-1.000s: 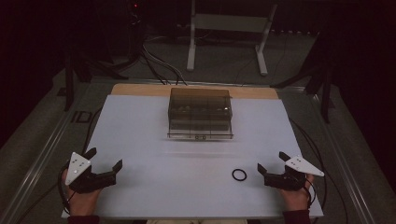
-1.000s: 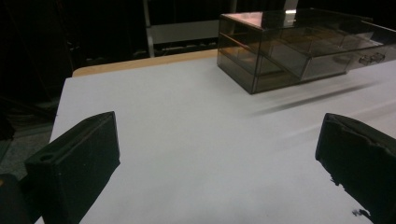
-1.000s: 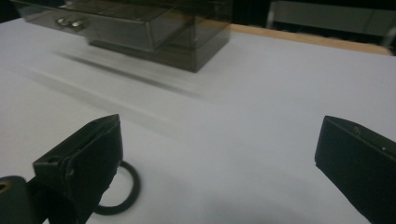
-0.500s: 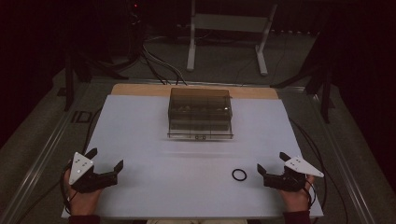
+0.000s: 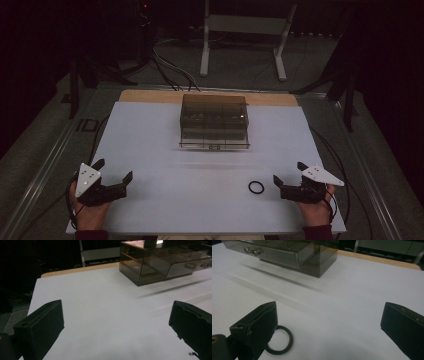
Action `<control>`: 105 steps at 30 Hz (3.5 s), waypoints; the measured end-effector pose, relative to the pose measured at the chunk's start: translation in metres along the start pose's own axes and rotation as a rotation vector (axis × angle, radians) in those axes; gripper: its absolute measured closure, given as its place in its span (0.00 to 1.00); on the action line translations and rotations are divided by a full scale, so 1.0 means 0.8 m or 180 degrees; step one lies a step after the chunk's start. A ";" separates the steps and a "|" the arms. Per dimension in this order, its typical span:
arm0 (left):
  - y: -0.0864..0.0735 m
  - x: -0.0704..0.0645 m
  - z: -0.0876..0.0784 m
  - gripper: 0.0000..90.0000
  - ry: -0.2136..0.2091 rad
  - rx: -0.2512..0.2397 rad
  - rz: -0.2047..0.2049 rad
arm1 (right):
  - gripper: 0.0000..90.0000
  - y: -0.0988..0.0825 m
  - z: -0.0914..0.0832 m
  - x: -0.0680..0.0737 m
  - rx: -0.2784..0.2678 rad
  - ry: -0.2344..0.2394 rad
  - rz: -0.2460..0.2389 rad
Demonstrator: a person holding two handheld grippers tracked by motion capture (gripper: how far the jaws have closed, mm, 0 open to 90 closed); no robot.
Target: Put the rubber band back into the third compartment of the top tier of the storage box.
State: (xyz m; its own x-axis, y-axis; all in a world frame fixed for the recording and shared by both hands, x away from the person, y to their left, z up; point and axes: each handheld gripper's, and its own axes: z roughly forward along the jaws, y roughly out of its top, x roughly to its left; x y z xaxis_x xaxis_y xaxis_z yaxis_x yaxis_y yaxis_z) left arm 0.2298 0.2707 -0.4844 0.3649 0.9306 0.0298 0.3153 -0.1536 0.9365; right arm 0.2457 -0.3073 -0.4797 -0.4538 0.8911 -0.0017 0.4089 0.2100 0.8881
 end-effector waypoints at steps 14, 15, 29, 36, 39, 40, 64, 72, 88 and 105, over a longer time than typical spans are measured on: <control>-0.001 -0.004 0.003 0.01 0.0010 0.0025 0.0043 | 0.02 0.015 0.014 0.003 0.0280 0.0131 -0.0030; -0.001 -0.004 0.003 0.01 0.0007 0.0026 0.0045 | 0.02 0.016 0.015 0.004 0.0293 0.0144 -0.0035; -0.001 -0.010 0.006 0.01 -0.0007 0.0043 0.0116 | 0.02 0.024 0.035 0.017 0.0603 0.0319 -0.0114; -0.001 -0.012 0.006 0.01 -0.0010 0.0053 0.0132 | 0.02 0.026 0.041 0.022 0.0702 0.0374 -0.0171; -0.002 -0.012 0.007 0.01 -0.0014 0.0062 0.0139 | 0.02 0.026 0.045 0.024 0.0751 0.0392 -0.0175; -0.002 -0.013 0.007 0.01 -0.0020 0.0065 0.0141 | 0.02 0.025 0.046 0.024 0.0767 0.0403 -0.0173; -0.004 -0.015 0.010 0.01 -0.0049 0.0083 0.0163 | 0.41 0.018 0.073 0.040 0.1117 0.0627 -0.0358; -0.004 -0.016 0.011 0.01 -0.0059 0.0096 0.0178 | 0.66 0.013 0.077 0.042 0.1254 0.0726 -0.0504; -0.004 -0.017 0.012 0.01 -0.0074 0.0104 0.0187 | 0.95 0.003 0.089 0.044 0.1487 0.0647 -0.0569; -0.004 -0.018 0.012 0.01 -0.0061 0.0102 0.0204 | 0.98 0.012 0.076 0.043 0.1370 0.0607 -0.0556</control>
State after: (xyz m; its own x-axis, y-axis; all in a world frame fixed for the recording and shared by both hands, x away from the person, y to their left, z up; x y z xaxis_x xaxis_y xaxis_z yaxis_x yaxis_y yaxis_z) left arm 0.2319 0.2548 -0.4908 0.4018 0.9120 0.0822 0.3185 -0.2234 0.9212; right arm 0.2824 -0.2498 -0.4992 -0.6650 0.7468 -0.0137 0.5852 0.5323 0.6117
